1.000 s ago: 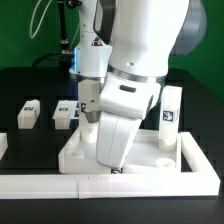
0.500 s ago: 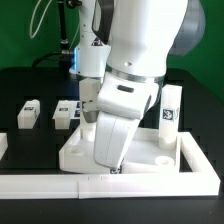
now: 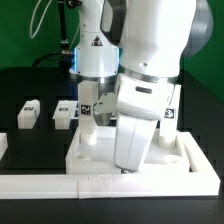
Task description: Assemble desk
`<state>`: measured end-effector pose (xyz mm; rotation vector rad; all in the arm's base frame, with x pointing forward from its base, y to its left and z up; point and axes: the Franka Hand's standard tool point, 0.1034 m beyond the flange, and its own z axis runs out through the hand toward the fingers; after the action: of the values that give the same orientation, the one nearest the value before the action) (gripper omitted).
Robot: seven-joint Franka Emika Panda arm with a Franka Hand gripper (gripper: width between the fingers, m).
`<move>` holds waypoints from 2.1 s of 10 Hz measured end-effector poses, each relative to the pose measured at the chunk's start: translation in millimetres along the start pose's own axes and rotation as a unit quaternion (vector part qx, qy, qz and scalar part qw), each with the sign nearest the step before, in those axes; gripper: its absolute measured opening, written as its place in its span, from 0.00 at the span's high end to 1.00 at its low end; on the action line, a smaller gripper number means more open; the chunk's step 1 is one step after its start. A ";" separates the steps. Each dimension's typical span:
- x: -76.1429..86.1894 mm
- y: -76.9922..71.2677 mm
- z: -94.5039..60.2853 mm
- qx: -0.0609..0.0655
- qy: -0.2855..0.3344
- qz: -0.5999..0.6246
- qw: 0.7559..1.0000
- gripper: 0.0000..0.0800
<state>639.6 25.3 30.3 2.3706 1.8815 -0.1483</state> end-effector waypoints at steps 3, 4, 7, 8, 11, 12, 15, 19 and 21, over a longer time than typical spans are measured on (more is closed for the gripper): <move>5.4 9.1 -1.4 0.006 -0.012 0.002 1.000 0.94; 7.0 15.3 -3.7 0.008 -0.014 0.003 1.000 0.94; 10.4 19.3 -3.1 0.033 -0.028 0.006 0.999 0.94; 11.7 22.3 -4.1 0.031 -0.028 0.008 0.999 0.94; 9.1 22.2 -2.6 0.031 -0.027 0.009 0.999 0.97; 8.7 22.3 -2.5 0.031 -0.027 0.010 0.999 0.86; 7.7 22.5 -2.1 0.031 -0.027 0.010 0.999 0.52; 6.3 22.8 -1.8 0.032 -0.027 0.011 0.999 0.20; 5.9 23.0 -1.8 0.032 -0.027 0.012 0.999 0.19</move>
Offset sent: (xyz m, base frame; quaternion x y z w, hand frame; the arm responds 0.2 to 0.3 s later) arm 0.0316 0.0164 0.0098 0.0036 0.0021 0.0231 0.9997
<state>663.3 26.1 31.8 2.4024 1.8506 -0.2716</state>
